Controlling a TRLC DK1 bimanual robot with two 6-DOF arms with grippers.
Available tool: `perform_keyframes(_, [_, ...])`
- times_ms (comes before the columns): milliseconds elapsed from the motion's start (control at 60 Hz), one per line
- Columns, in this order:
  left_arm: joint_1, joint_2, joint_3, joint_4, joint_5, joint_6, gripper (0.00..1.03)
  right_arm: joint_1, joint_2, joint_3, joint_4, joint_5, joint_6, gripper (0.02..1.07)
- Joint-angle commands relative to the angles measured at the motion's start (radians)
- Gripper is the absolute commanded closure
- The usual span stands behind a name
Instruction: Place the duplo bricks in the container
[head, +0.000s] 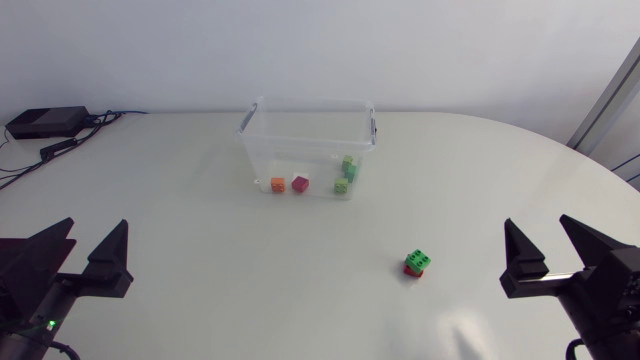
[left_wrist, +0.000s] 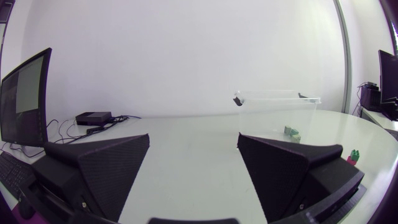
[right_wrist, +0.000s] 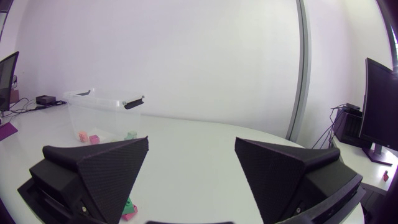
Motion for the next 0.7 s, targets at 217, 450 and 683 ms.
perform_keyframes(217, [0.006,-0.012,-0.016,-0.002,-0.006,-0.006,0.05,0.008,-0.007,-0.022,-0.006,-0.006,0.004,0.06])
perform_keyframes(450, [0.011,-0.011,0.050,-0.048,-0.006,-0.003,0.06,0.014,0.005,0.036,-0.031,-0.004,0.004,0.06])
perform_keyframes(683, [0.002,0.173,0.199,-0.082,-0.006,-0.012,0.06,0.045,0.264,0.194,-0.044,-0.006,0.006,0.06])
